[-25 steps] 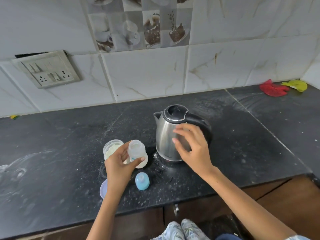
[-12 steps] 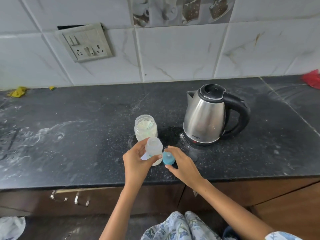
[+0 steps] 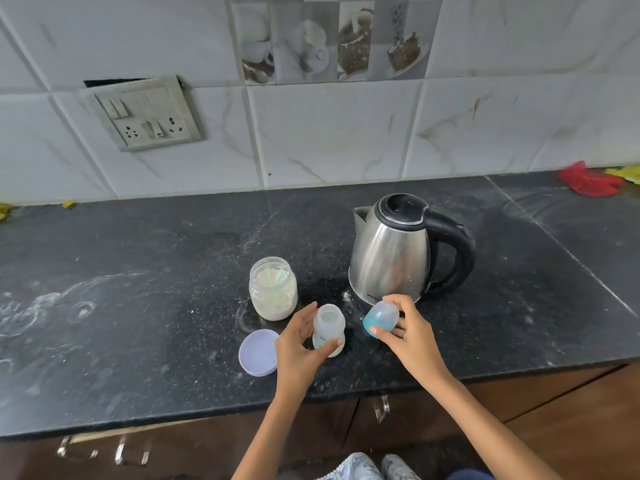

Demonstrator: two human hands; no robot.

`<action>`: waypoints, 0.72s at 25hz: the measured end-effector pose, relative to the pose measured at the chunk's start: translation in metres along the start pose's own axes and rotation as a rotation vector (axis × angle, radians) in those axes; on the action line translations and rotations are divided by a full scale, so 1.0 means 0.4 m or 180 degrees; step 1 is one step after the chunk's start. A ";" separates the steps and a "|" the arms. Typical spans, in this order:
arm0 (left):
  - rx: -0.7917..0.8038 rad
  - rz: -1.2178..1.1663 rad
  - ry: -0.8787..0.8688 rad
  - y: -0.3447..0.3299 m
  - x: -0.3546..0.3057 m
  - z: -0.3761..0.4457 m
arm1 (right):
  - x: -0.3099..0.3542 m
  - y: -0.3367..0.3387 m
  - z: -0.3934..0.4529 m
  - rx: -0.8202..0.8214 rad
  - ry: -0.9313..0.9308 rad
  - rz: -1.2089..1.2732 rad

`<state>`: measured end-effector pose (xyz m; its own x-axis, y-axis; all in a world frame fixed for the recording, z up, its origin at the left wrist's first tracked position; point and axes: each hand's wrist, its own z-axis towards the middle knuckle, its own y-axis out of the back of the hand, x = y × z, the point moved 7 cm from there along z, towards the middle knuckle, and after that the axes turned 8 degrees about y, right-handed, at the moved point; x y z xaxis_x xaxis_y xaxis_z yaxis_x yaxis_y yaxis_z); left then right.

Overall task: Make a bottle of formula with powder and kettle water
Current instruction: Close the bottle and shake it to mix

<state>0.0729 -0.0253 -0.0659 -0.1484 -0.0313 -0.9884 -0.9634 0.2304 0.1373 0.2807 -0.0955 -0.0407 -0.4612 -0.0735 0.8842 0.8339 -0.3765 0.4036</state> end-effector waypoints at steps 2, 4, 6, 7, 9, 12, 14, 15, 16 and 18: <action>0.0175 0.0127 -0.0024 -0.010 0.005 0.011 | 0.013 0.004 0.000 -0.0024 -0.0025 0.0251; 0.0292 0.0215 -0.0042 -0.022 -0.009 0.016 | 0.034 0.001 0.004 0.0028 -0.0002 0.0343; 0.0360 0.0109 -0.0022 -0.026 -0.034 0.021 | 0.063 0.000 0.017 0.0102 -0.0007 0.0471; 0.0417 -0.0005 -0.0009 -0.026 -0.052 0.025 | 0.081 0.004 0.029 0.0121 -0.0019 0.0580; 0.0577 -0.0255 0.0013 -0.023 -0.094 0.037 | 0.128 0.022 0.064 0.0119 0.0001 0.0844; 0.0621 -0.0546 0.0026 -0.007 -0.170 0.048 | 0.214 0.045 0.120 0.0185 0.0113 0.1288; 0.0632 -0.0553 -0.0060 0.003 -0.222 0.048 | 0.268 0.057 0.150 0.0273 0.0229 0.1466; 0.0667 -0.0505 -0.0114 0.005 -0.244 0.046 | 0.293 0.061 0.161 0.0330 0.0301 0.1520; 0.0690 -0.0452 -0.0174 0.008 -0.262 0.045 | 0.316 0.063 0.171 0.0396 0.0386 0.1552; 0.0684 -0.0358 -0.0270 0.012 -0.291 0.039 | 0.352 0.060 0.186 0.0544 0.0511 0.1563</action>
<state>0.0889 -0.0051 0.0488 -0.0150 0.0112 -0.9998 -0.9018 0.4317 0.0184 0.2584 -0.0464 0.1111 -0.0344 -0.3481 0.9368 0.9942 -0.1078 -0.0036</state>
